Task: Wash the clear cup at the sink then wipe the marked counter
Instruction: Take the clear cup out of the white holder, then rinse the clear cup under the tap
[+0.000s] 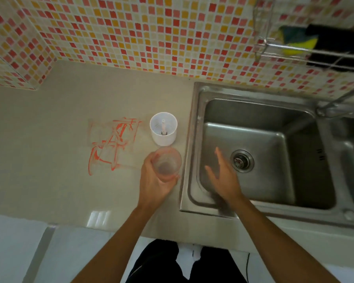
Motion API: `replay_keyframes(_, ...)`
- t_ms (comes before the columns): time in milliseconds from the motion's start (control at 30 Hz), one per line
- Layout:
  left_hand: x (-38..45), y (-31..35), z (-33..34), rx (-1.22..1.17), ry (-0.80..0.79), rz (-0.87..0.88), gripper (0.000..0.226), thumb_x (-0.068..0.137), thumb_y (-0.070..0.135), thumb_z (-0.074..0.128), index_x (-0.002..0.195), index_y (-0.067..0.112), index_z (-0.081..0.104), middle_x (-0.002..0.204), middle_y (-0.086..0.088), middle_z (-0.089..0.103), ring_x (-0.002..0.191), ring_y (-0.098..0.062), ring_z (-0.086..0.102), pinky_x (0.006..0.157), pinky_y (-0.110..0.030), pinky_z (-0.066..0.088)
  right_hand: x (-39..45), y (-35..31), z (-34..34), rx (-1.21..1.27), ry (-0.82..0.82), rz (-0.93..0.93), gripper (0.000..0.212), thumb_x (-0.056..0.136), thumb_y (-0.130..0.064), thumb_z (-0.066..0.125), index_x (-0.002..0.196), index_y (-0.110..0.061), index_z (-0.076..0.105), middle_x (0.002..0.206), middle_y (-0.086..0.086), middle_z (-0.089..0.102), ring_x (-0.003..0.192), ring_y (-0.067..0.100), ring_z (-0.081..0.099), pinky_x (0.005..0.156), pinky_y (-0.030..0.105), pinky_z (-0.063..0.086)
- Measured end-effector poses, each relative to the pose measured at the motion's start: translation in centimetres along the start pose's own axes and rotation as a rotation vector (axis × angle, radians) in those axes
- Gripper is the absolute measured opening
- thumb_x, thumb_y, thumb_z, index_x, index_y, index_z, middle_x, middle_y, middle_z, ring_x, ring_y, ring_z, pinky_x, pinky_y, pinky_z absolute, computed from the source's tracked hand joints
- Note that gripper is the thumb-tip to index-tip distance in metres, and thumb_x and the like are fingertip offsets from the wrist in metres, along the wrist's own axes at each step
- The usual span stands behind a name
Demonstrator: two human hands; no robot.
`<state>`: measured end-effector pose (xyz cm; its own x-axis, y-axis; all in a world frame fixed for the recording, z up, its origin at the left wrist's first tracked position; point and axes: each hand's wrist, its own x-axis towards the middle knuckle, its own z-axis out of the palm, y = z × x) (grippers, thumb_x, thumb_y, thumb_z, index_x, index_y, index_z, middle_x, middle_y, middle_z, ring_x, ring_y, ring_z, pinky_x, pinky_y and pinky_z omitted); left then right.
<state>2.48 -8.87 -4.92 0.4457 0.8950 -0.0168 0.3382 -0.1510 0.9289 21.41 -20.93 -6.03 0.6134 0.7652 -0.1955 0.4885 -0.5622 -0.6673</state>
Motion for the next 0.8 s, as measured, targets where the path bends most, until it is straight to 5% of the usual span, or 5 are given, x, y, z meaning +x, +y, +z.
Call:
replay_keyframes(67,-0.8,0.2,2.0,-0.009,-0.111,-0.001,0.075,0.065,0.043,0.082,0.126,0.022,0.045,0.121,0.011,0.055,0.113,-0.004,0.054,0.099,-0.016,0.042,-2.6,4.1,-1.4,-0.123,-0.011,0.028,0.066,0.097,-0.037,0.048,0.152,-0.019,0.017,0.157,0.005,0.026,0.143,0.021,0.025,0.113,0.033,0.022)
replay_keyframes(133,-1.6,0.8,4.8,0.009,-0.212,-0.039,0.075,0.067,0.054,0.076,0.125,0.015,0.049,0.120,-0.003,0.058,0.111,-0.016,0.057,0.100,-0.033,0.048,-4.9,7.8,-3.3,-0.212,-0.007,0.054,0.058,0.099,-0.034,0.043,0.150,-0.016,0.023,0.154,0.008,0.031,0.142,0.021,0.027,0.114,0.032,0.021)
replay_keyframes(367,-2.9,5.2,12.5,0.213,-0.329,0.107,0.085,0.058,0.036,0.089,0.130,0.026,0.045,0.129,0.005,0.051,0.118,-0.012,0.049,0.103,-0.033,0.044,-7.1,15.5,-9.4,-0.416,-0.056,0.170,0.056,0.100,-0.042,0.032,0.146,-0.011,0.029,0.151,0.010,0.035,0.141,0.024,0.027,0.117,0.039,0.014)
replay_keyframes(567,-2.7,5.6,16.6,0.586,-0.412,0.193,0.086,0.068,0.044,0.082,0.137,0.028,0.033,0.132,-0.006,0.040,0.114,-0.024,0.049,0.097,-0.041,0.049,-6.8,17.1,-10.4,-0.542,-0.143,0.239,0.068,0.099,-0.052,0.016,0.150,-0.007,0.018,0.157,0.011,0.023,0.146,0.022,0.015,0.118,0.040,-0.001)
replay_keyframes(800,-1.7,6.5,19.7,0.958,-0.436,0.349,0.080,0.069,0.053,0.075,0.136,0.027,0.041,0.117,-0.012,0.044,0.105,-0.030,0.047,0.095,-0.042,0.039,-6.6,17.0,-10.4,-0.582,-0.175,0.248,0.068,0.098,-0.048,0.015,0.148,-0.003,0.025,0.154,0.014,0.028,0.144,0.025,0.020,0.119,0.044,0.008)
